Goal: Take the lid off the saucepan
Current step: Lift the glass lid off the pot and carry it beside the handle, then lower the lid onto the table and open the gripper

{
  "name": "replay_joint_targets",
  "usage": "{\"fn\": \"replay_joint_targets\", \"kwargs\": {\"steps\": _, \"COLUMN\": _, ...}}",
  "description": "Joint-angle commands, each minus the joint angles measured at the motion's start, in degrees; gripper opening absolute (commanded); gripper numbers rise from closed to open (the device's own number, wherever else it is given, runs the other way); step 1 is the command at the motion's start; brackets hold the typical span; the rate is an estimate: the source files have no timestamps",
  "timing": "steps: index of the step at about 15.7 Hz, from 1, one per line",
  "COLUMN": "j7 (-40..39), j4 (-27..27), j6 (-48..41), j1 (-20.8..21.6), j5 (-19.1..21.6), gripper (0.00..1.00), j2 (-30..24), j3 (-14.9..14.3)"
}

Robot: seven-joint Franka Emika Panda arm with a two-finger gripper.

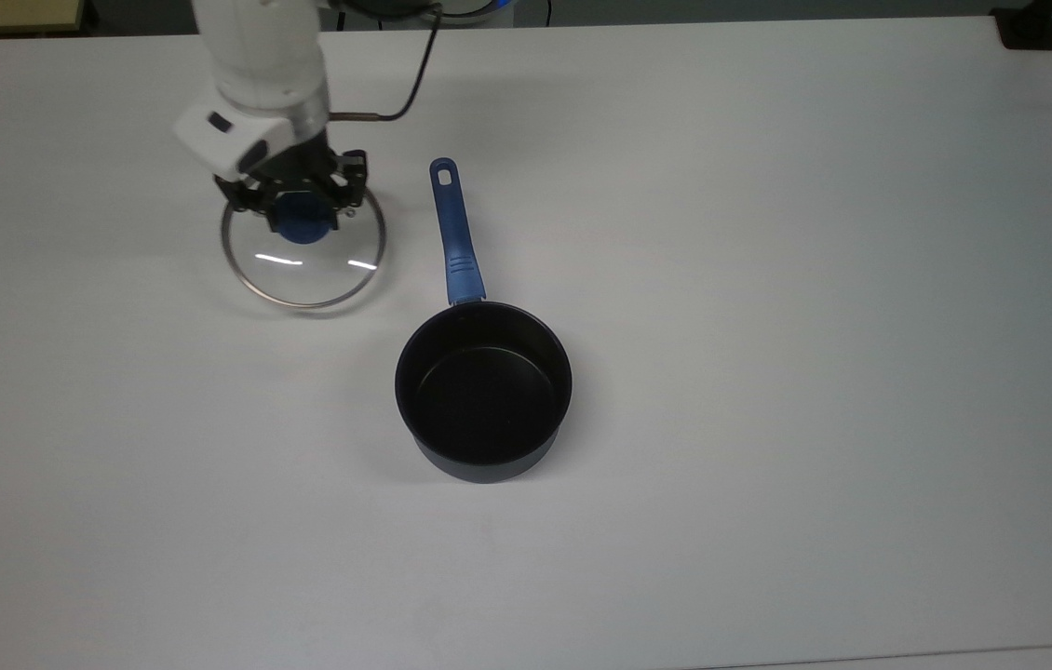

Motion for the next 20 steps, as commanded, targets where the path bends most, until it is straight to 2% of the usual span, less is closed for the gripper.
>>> {"fn": "replay_joint_targets", "kwargs": {"steps": 1, "j7": -0.8, "j4": -2.4, "j6": 0.2, "j1": 2.2, "j5": 0.8, "gripper": 0.56, "j2": -0.8, "j3": -0.1}}
{"fn": "replay_joint_targets", "kwargs": {"steps": 6, "j7": 1.1, "j4": -2.4, "j6": 0.3, "j1": 3.4, "j5": 2.4, "gripper": 0.57, "j2": 1.7, "j3": -0.1}}
{"fn": "replay_joint_targets", "kwargs": {"steps": 8, "j7": 1.1, "j4": -2.5, "j6": -0.1, "j1": 3.4, "j5": 2.3, "gripper": 0.63, "j2": 2.8, "j3": -0.2}}
{"fn": "replay_joint_targets", "kwargs": {"steps": 9, "j7": 1.2, "j4": -2.4, "j6": -0.4, "j1": 3.4, "j5": 2.3, "gripper": 0.74, "j2": 3.3, "j3": -0.2}}
{"fn": "replay_joint_targets", "kwargs": {"steps": 10, "j7": 1.4, "j4": -2.1, "j6": -0.4, "j1": 3.3, "j5": 2.3, "gripper": 0.91, "j2": 3.4, "j3": -0.3}}
{"fn": "replay_joint_targets", "kwargs": {"steps": 11, "j7": 1.7, "j4": -1.7, "j6": -1.1, "j1": 3.0, "j5": 2.3, "gripper": 1.00, "j2": 3.2, "j3": -0.4}}
{"fn": "replay_joint_targets", "kwargs": {"steps": 12, "j7": 2.3, "j4": -0.3, "j6": -3.5, "j1": 3.1, "j5": 2.3, "gripper": 1.00, "j2": 2.9, "j3": -0.5}}
{"fn": "replay_joint_targets", "kwargs": {"steps": 15, "j7": 2.8, "j4": 7.1, "j6": -12.5, "j1": 4.7, "j5": 2.4, "gripper": 1.00, "j2": 1.6, "j3": -3.1}}
{"fn": "replay_joint_targets", "kwargs": {"steps": 18, "j7": 4.2, "j4": 12.4, "j6": -17.1, "j1": 9.2, "j5": 2.4, "gripper": 1.00, "j2": -0.5, "j3": -6.0}}
{"fn": "replay_joint_targets", "kwargs": {"steps": 20, "j7": 8.2, "j4": 12.7, "j6": -17.2, "j1": 13.4, "j5": 2.4, "gripper": 1.00, "j2": -3.0, "j3": -8.8}}
